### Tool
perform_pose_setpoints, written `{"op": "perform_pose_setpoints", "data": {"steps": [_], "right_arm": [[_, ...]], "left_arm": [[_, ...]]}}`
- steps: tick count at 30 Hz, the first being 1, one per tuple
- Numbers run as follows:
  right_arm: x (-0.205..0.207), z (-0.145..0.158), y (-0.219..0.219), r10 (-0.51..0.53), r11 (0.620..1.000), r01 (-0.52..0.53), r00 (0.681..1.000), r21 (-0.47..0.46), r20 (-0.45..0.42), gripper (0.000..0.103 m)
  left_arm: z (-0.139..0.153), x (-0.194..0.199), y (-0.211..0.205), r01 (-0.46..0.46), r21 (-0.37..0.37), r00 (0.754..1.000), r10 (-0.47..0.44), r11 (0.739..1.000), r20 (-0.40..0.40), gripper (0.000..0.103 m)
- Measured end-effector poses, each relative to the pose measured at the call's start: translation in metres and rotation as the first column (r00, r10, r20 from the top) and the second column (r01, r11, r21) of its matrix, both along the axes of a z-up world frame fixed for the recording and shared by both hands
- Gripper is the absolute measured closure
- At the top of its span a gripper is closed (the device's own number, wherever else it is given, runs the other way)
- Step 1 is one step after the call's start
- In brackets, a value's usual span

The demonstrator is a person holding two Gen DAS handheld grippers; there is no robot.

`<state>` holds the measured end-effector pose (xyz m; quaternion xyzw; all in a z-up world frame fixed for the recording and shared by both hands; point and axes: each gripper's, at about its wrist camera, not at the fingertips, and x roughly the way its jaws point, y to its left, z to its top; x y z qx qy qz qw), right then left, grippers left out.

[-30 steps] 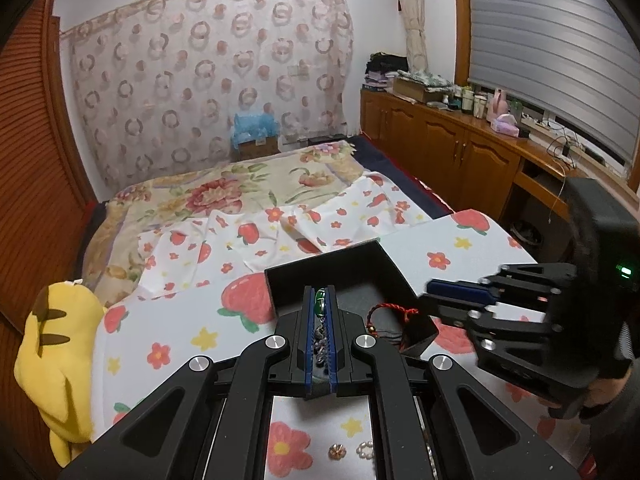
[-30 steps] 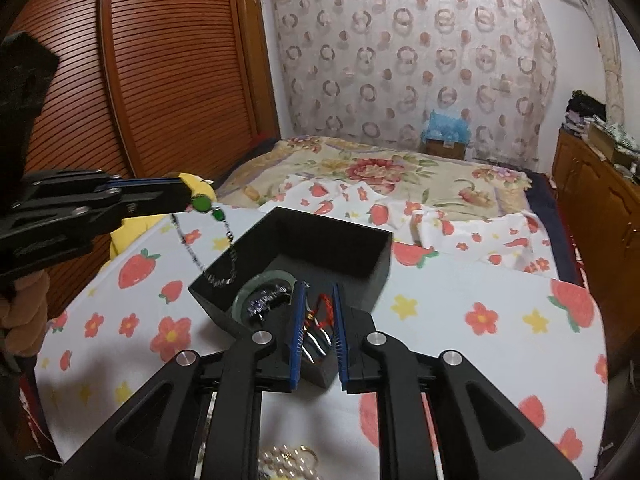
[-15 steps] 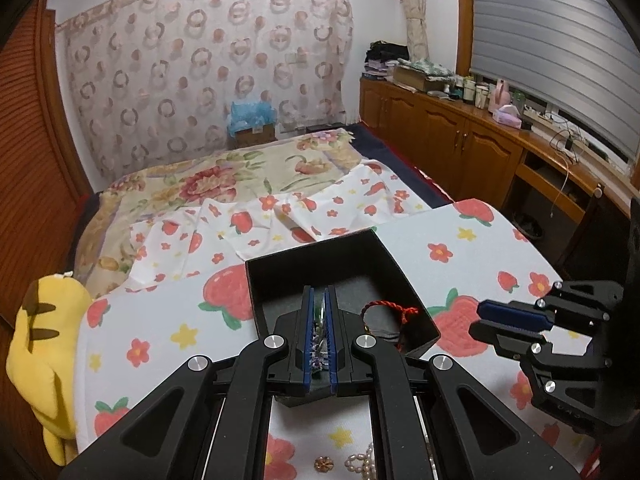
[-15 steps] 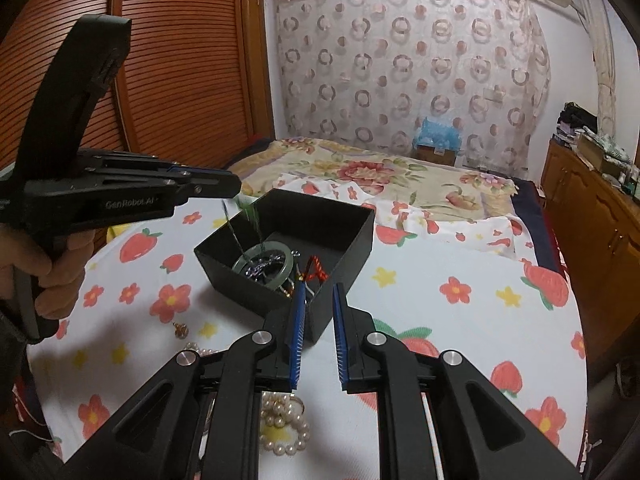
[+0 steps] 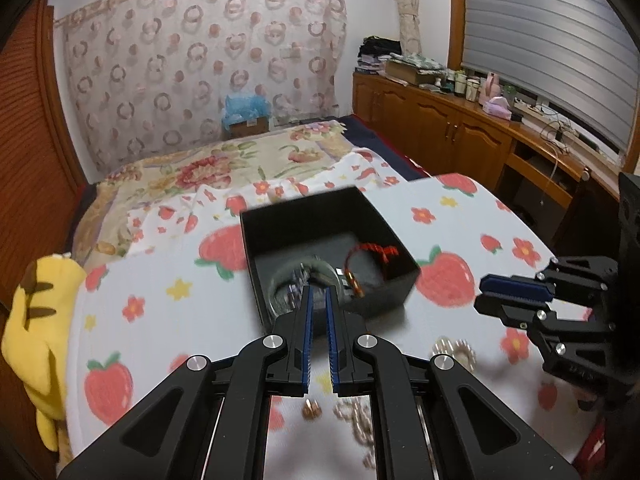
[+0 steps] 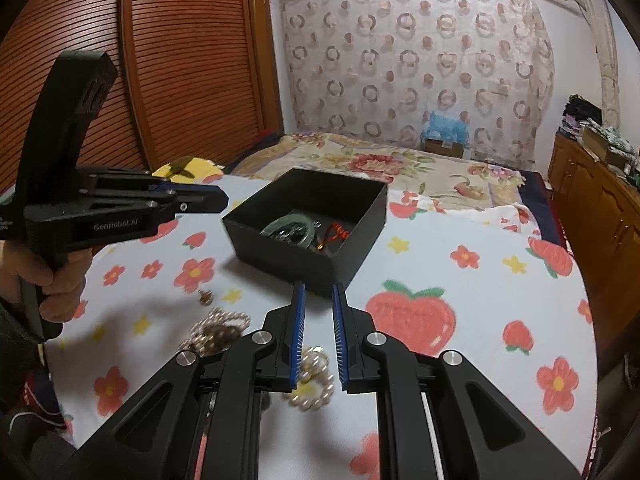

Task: Organize jewelry
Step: 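Release the green brooch into the box with the left tool and withdraw, then grasp the brown bead bracelet with the right tool while the left tool grasps the pearl necklace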

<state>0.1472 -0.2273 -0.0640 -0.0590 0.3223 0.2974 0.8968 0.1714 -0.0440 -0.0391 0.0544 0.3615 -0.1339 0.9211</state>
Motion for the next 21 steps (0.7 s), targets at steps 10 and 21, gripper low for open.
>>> {"op": "perform_pose_setpoints", "data": {"steps": [10, 21], "right_arm": [[-0.027, -0.022, 0.009, 0.053, 0.998, -0.055, 0.997, -0.027, -0.061, 0.087], [-0.037, -0.038, 0.016, 0.086, 0.995, -0.092, 0.989, -0.047, -0.123, 0.085]], "left_arm": [[-0.022, -0.047, 0.01, 0.001, -0.019, 1.0, -0.002, 1.0, -0.023, 0.097], [-0.038, -0.071, 0.029, -0.03, -0.038, 0.998, 0.028, 0.999, -0.049, 0.086]]}}
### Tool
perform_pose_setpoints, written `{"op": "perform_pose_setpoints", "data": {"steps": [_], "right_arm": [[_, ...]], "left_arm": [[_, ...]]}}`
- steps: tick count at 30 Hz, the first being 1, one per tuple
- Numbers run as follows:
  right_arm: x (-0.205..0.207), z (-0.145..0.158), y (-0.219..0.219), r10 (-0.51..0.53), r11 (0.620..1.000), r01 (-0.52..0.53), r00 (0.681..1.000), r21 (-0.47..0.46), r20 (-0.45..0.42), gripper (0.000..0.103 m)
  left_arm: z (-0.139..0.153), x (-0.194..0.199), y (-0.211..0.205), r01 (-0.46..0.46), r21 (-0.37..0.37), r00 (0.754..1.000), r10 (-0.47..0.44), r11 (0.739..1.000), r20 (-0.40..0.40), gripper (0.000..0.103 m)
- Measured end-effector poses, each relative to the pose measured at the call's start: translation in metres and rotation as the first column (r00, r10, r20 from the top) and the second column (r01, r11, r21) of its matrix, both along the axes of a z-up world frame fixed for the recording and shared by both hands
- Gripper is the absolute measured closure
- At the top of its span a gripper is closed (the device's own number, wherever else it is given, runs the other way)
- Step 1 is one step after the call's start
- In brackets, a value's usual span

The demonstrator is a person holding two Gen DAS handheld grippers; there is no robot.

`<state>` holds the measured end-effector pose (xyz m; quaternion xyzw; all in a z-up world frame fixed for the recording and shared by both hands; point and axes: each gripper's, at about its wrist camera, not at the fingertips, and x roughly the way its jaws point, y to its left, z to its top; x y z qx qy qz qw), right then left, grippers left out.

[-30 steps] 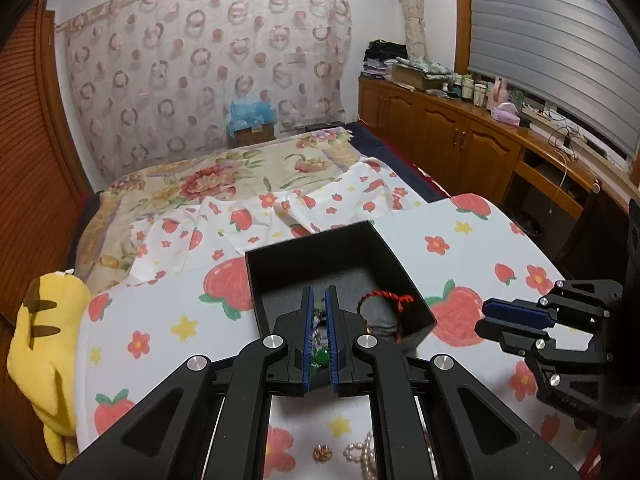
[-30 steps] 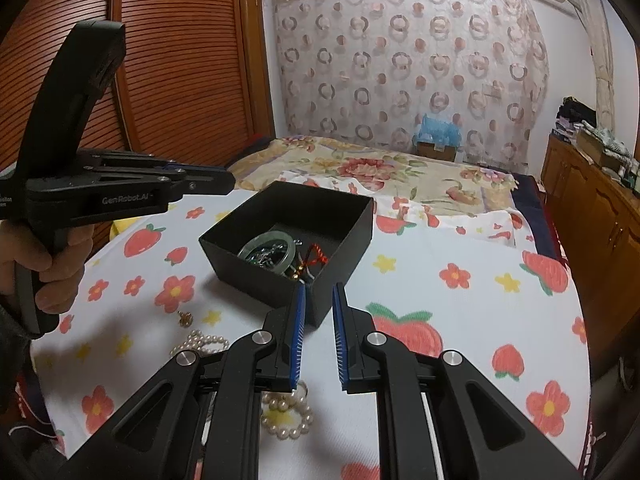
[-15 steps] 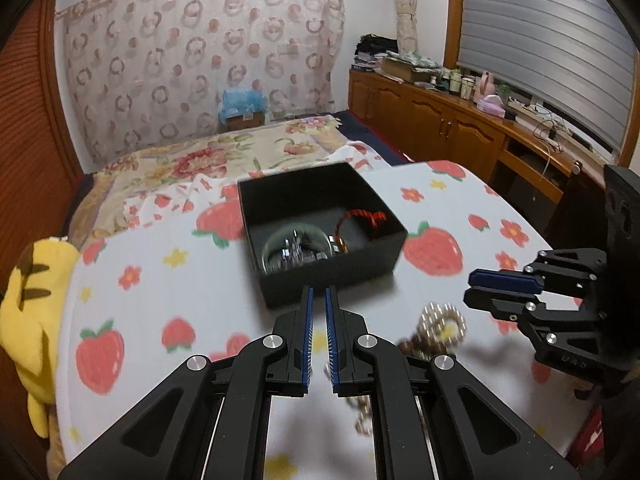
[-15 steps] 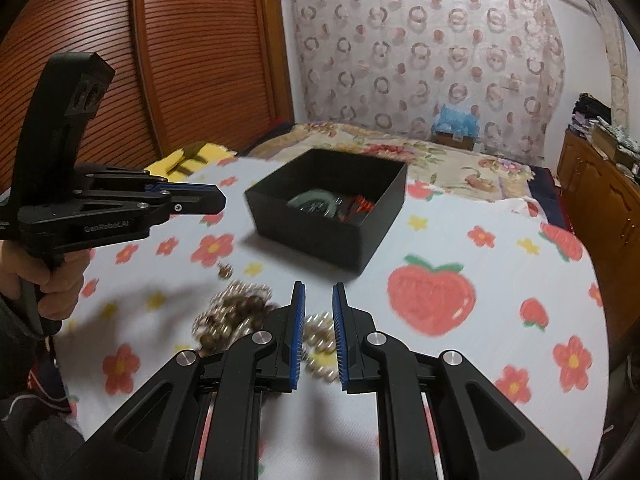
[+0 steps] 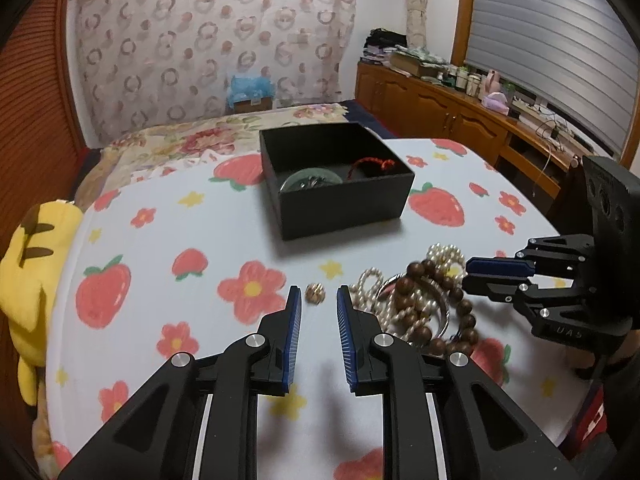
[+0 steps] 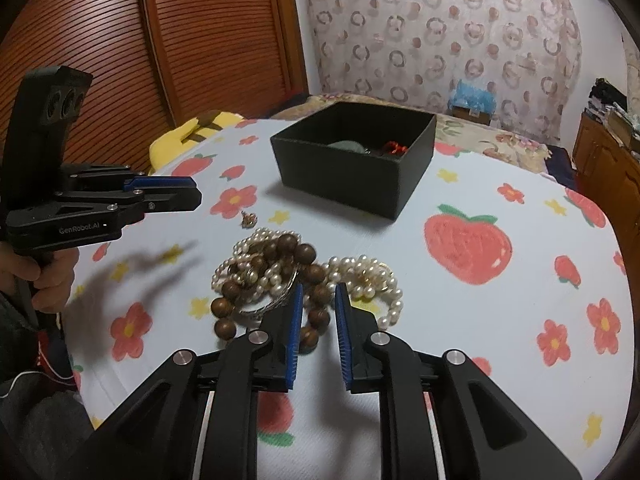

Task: Organize jewelry
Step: 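Grasp the brown bead bracelet with the right tool while the left tool grasps the pearl necklace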

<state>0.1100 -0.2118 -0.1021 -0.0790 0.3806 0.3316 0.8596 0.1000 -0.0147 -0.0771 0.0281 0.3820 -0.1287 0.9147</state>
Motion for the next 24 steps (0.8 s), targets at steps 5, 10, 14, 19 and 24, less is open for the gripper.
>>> {"op": "perform_pose_setpoints", "data": {"steps": [5, 10, 14, 19, 24], "right_arm": [[0.001, -0.006, 0.007, 0.006, 0.999, -0.007, 1.0, -0.042, -0.017, 0.085], [0.005, -0.012, 0.017, 0.016, 0.996, -0.019, 0.999, -0.086, -0.039, 0.085], [0.005, -0.011, 0.022, 0.029, 0.994, -0.031, 0.999, -0.105, -0.02, 0.088], [-0.004, 0.01, 0.019, 0.037, 0.998, -0.035, 0.998, -0.06, 0.045, 0.088], [-0.01, 0.036, 0.01, 0.022, 1.0, -0.022, 0.993, -0.001, 0.113, 0.088]], "left_arm": [[-0.005, -0.005, 0.004, -0.007, -0.003, 1.0, 0.007, 1.0, -0.01, 0.086], [-0.008, -0.009, 0.004, -0.004, -0.009, 1.0, 0.004, 1.0, -0.012, 0.085], [-0.008, -0.011, 0.003, 0.0, -0.012, 1.0, 0.0, 1.0, -0.014, 0.085], [-0.011, -0.011, 0.001, 0.007, -0.018, 1.0, -0.008, 1.0, -0.024, 0.085], [-0.014, -0.011, -0.003, 0.02, -0.022, 0.999, -0.021, 1.0, -0.033, 0.085]]}}
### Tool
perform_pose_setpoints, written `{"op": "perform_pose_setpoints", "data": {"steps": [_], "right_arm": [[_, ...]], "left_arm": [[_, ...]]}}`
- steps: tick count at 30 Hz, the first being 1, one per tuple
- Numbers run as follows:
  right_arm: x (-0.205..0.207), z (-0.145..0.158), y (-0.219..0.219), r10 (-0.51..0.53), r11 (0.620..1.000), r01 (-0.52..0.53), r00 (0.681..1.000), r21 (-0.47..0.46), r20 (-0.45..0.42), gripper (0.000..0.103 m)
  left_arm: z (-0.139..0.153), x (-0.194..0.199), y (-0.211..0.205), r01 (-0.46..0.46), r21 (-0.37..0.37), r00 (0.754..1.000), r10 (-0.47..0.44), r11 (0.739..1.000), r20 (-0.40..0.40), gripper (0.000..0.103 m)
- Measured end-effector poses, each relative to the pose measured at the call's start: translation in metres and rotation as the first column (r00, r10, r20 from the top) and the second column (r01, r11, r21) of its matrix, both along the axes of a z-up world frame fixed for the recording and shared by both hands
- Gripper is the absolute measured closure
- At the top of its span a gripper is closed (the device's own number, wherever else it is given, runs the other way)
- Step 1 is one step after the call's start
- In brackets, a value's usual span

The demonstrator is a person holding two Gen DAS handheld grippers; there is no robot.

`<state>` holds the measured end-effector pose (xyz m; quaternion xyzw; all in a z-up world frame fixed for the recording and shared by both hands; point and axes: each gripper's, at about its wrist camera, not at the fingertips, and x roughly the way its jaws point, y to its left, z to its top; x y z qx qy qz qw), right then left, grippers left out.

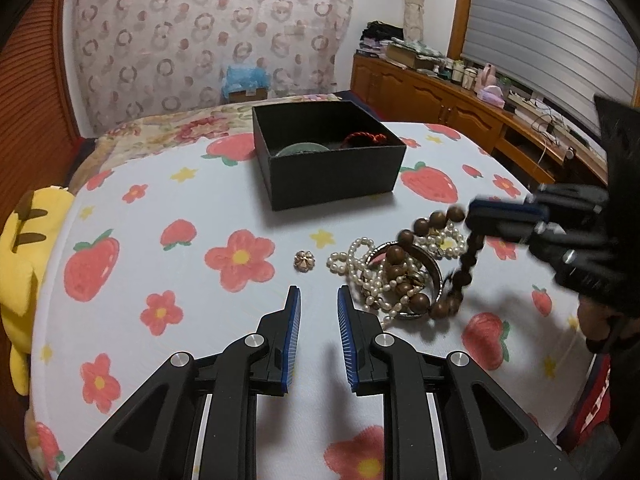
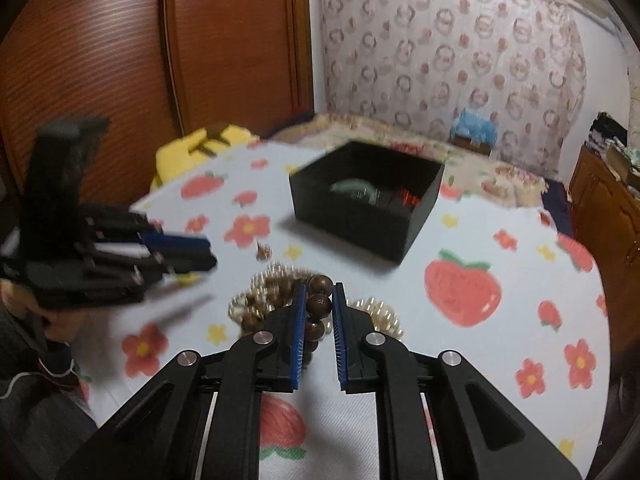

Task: Organize jewelry
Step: 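Grasp the brown bead bracelet with the right tool while the left tool grasps the pearl necklace, then lower the bead bracelet into the black box with the right tool while the left tool lifts pearls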

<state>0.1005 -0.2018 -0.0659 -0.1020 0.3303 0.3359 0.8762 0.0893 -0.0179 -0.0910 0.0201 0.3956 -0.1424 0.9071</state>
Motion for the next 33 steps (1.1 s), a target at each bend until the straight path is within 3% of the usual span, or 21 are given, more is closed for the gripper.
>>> {"op": "perform_pose_setpoints", "data": {"steps": [5, 21, 24, 33], "right_arm": [[-0.003, 0.015, -0.004, -0.004, 1.0, 0.004, 0.999, 0.007, 0.035, 0.088], [0.0, 0.005, -0.008, -0.028, 1.0, 0.028, 0.999, -0.01, 0.028, 0.088], [0.0, 0.006, -0.008, -0.027, 1.0, 0.028, 0.999, -0.009, 0.027, 0.088], [0.001, 0.004, -0.008, -0.027, 1.0, 0.028, 0.999, -0.01, 0.029, 0.088]], "left_arm": [[-0.003, 0.0, -0.007, 0.026, -0.014, 1.0, -0.026, 1.0, -0.016, 0.085], [-0.023, 0.014, -0.024, 0.078, -0.006, 0.993, -0.078, 0.997, -0.084, 0.085], [-0.026, 0.016, -0.026, 0.087, 0.002, 0.992, -0.087, 0.996, -0.093, 0.099], [-0.014, 0.009, -0.023, 0.082, 0.023, 0.995, -0.08, 0.996, -0.052, 0.099]]}}
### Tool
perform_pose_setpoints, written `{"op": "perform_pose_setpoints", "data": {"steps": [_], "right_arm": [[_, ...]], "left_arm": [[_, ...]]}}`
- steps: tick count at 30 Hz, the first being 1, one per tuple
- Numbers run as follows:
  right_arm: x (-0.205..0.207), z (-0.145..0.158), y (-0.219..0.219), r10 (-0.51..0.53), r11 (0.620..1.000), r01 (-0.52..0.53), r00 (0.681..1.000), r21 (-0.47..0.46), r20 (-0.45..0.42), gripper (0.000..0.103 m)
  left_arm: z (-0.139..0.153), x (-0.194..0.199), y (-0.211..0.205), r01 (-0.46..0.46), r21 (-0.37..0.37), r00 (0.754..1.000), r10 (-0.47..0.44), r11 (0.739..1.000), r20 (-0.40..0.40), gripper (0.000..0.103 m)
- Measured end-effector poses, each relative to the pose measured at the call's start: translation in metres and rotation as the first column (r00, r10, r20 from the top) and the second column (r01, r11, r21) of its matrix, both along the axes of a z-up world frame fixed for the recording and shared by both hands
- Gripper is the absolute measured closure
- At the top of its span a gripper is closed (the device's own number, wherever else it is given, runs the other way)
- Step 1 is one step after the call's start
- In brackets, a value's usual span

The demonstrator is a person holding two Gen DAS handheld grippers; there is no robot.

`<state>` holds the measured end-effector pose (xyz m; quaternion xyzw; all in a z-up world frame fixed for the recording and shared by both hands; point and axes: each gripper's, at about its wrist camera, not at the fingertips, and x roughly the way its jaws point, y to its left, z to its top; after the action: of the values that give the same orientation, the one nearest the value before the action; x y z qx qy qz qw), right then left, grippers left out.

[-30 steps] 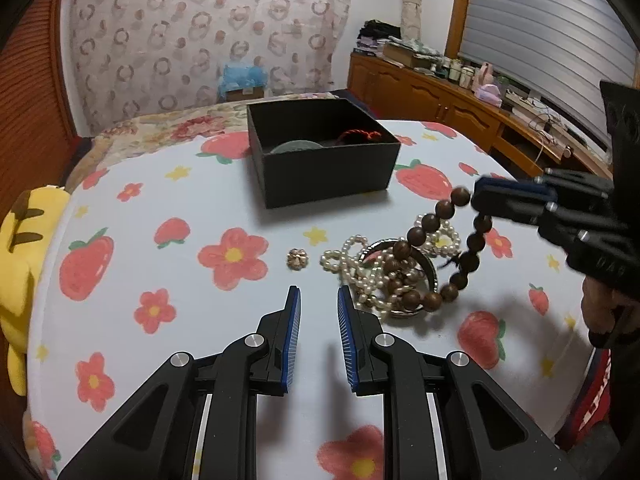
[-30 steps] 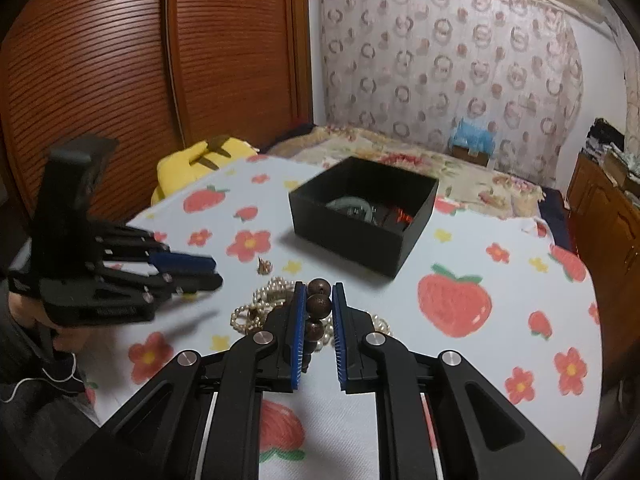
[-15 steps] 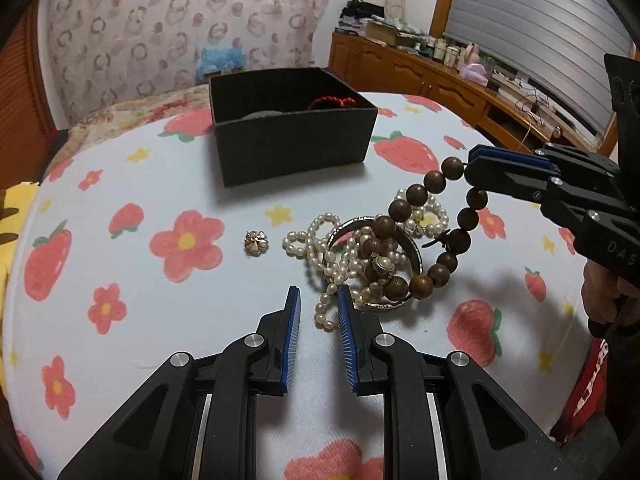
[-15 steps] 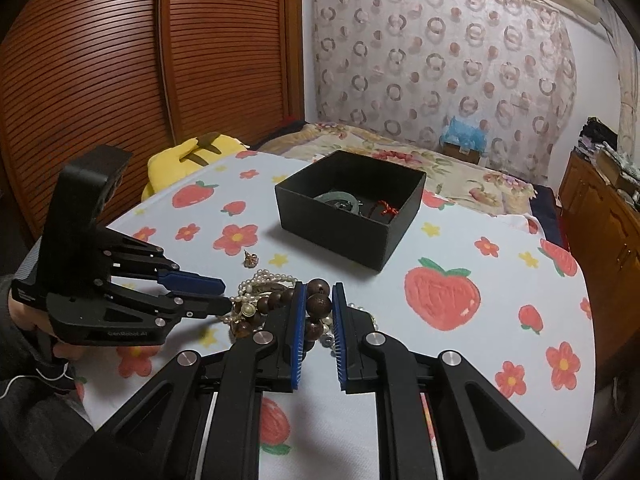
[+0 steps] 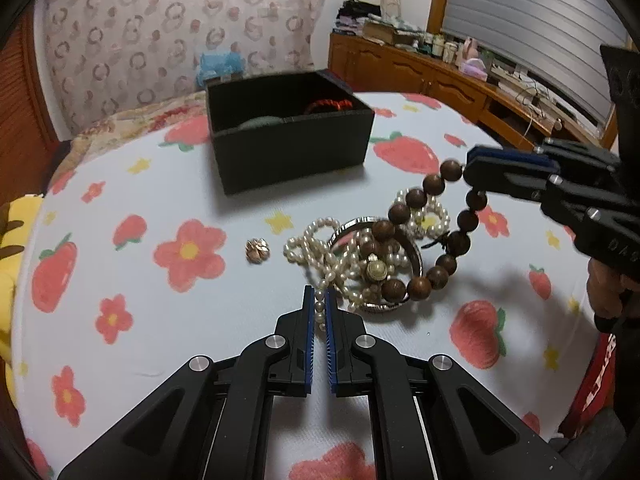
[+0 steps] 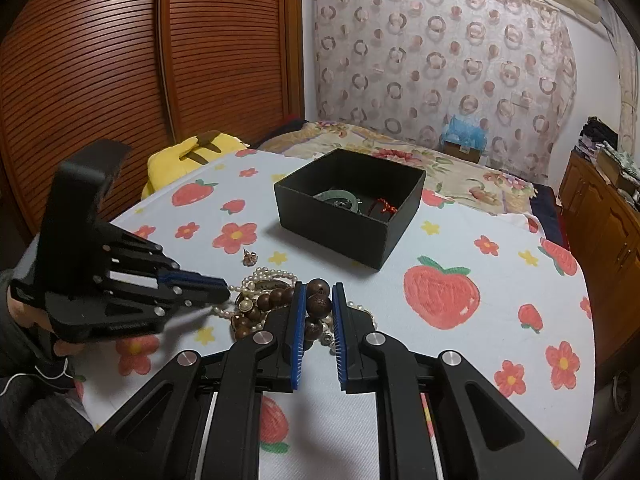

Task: Organize jewelry
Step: 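Lower the bead bracelet into the black box with the right tool while the left tool lifts pearls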

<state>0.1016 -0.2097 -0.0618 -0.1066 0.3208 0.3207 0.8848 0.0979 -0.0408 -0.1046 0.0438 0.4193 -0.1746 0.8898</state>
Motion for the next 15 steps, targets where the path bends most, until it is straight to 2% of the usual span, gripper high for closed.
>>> {"op": "perform_pose_setpoints", "data": {"steps": [15], "right_arm": [[0.001, 0.001, 0.001, 0.01, 1.0, -0.01, 1.0, -0.001, 0.008, 0.088]], "left_arm": [[0.072, -0.016, 0.019, -0.034, -0.05, 0.986, 0.041, 0.998, 0.161, 0.099]]}}
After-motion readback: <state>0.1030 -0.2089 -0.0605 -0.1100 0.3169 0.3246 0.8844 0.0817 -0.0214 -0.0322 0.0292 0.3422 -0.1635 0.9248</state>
